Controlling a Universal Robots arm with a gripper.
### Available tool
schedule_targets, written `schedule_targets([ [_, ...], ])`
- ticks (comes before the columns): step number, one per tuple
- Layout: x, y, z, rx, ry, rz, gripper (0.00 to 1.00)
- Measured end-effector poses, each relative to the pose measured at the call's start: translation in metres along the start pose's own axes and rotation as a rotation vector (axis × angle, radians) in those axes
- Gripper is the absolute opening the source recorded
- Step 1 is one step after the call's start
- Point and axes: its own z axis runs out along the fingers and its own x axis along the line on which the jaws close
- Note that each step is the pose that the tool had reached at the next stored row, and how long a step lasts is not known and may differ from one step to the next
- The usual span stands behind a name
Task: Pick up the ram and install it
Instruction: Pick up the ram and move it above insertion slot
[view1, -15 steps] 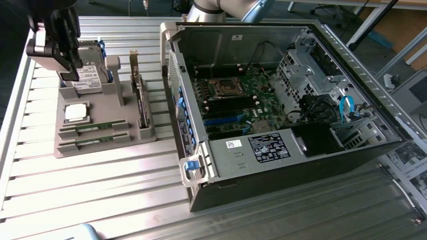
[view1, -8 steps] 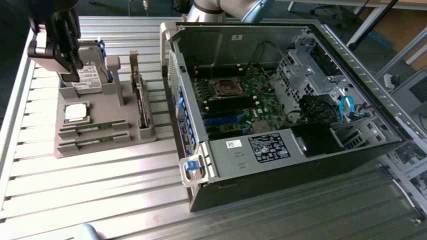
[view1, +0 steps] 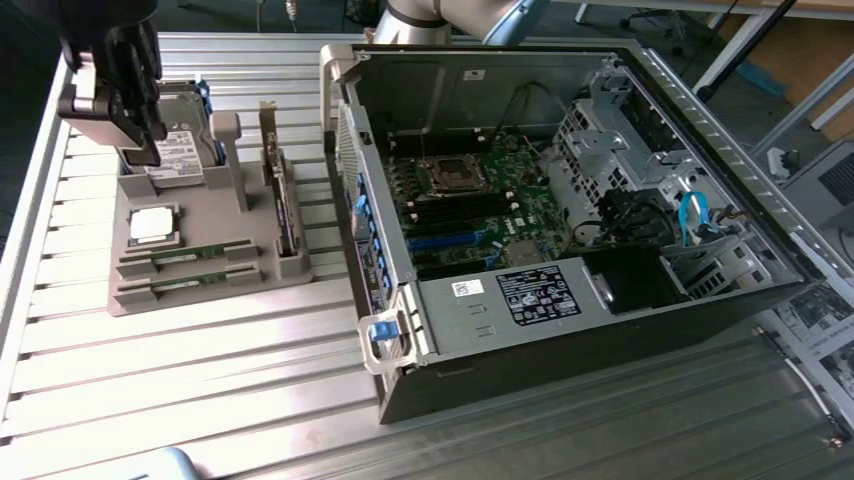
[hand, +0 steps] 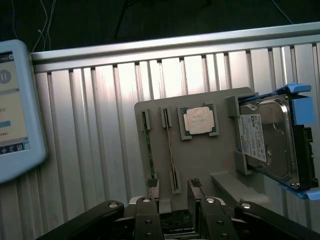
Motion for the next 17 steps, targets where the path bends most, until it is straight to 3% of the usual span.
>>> schedule_targets([
  [17, -0.0001, -0.0002, 0.0052, 0.0001, 0.0005, -0.014, 0.36],
])
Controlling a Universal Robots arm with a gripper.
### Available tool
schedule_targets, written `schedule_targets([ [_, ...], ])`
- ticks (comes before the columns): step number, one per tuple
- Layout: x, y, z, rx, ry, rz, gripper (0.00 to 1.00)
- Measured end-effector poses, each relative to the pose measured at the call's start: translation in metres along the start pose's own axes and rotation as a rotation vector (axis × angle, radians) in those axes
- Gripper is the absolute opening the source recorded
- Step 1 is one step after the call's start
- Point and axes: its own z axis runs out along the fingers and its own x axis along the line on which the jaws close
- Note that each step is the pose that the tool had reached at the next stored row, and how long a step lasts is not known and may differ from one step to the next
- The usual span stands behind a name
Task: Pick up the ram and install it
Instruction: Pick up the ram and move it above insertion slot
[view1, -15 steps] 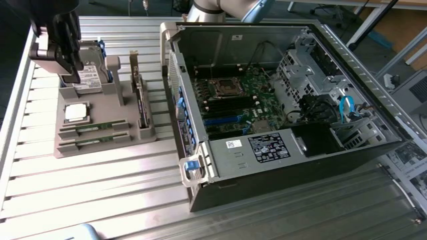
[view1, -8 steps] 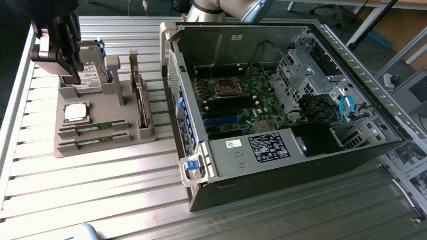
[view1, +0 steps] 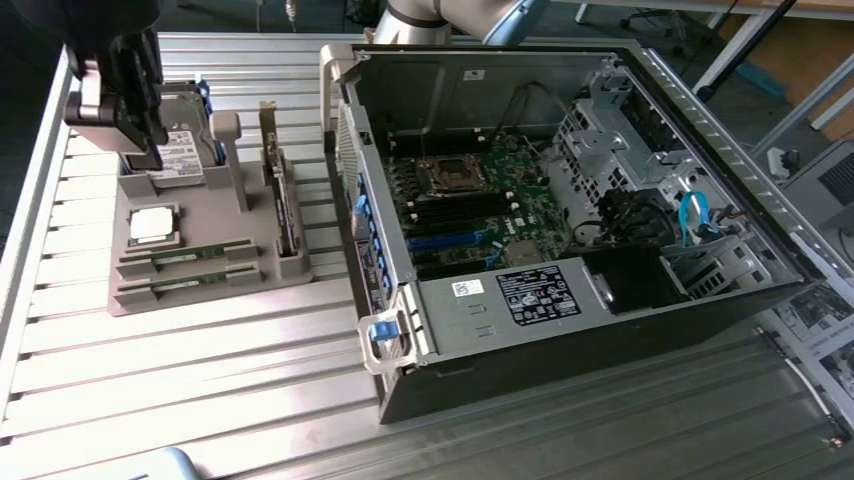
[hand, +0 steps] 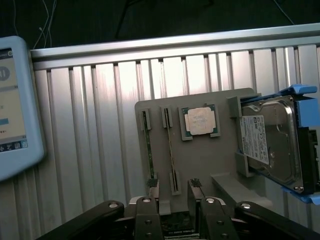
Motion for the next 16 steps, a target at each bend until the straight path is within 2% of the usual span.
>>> schedule_targets([
  [16, 0.0, -0.0002, 0.0039, 0.0002, 0.0004, -0.012, 0.36],
])
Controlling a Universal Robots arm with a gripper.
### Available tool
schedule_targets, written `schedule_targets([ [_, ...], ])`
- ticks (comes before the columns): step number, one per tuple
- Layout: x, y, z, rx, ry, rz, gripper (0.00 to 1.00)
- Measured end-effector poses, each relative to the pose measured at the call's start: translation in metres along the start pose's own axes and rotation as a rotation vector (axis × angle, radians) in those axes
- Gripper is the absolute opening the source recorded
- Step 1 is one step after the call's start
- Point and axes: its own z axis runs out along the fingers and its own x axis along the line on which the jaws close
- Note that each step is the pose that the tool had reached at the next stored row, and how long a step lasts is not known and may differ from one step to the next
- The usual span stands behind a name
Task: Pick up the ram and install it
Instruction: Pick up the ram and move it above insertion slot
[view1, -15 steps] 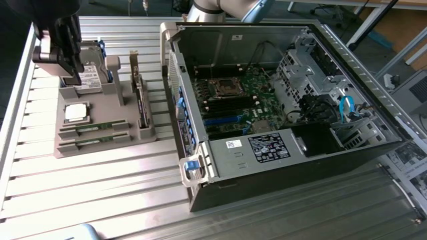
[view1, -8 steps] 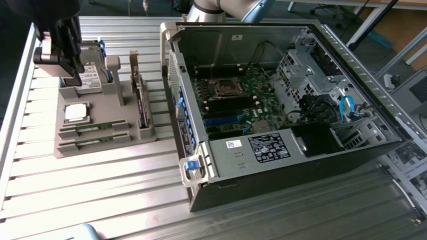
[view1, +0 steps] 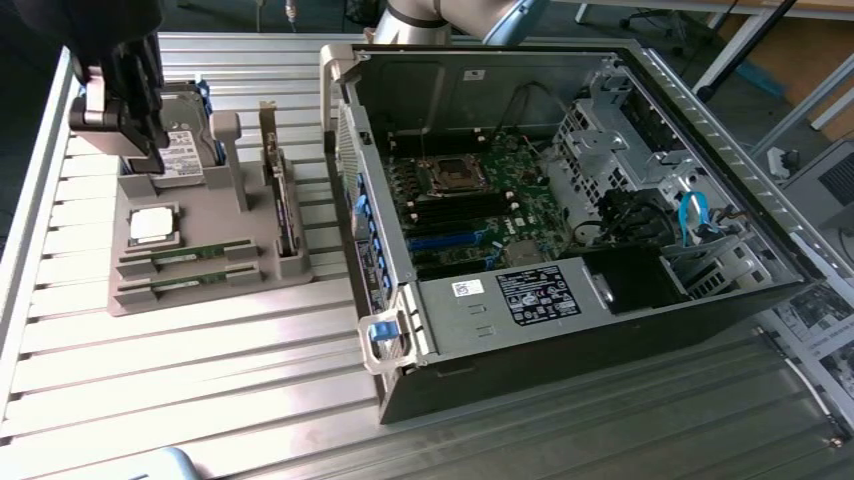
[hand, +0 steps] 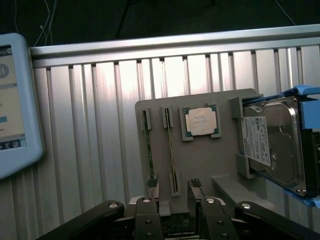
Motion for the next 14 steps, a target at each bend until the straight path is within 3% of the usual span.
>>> schedule_targets([
  [14, 0.0, -0.0001, 0.0031, 0.0, 0.0003, -0.009, 0.36],
])
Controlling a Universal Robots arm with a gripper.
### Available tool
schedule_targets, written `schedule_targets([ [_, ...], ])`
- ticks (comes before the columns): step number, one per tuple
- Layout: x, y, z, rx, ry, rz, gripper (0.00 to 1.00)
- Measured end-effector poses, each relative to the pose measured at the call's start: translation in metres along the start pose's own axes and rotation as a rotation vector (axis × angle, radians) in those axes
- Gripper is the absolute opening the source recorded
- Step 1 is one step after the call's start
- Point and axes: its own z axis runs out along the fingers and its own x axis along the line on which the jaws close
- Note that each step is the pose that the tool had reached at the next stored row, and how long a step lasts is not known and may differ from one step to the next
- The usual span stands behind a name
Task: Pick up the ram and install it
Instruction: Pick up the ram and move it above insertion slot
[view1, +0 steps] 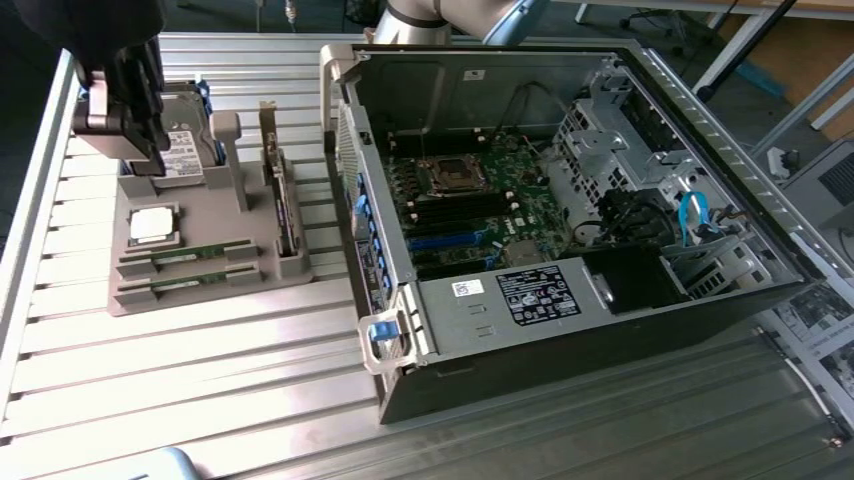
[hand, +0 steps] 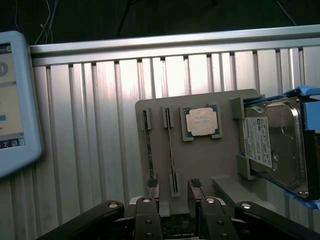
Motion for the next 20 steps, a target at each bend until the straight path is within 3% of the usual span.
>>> schedule_targets([
  [20, -0.0001, -0.0002, 0.0046, 0.0001, 0.0004, -0.012, 0.36],
])
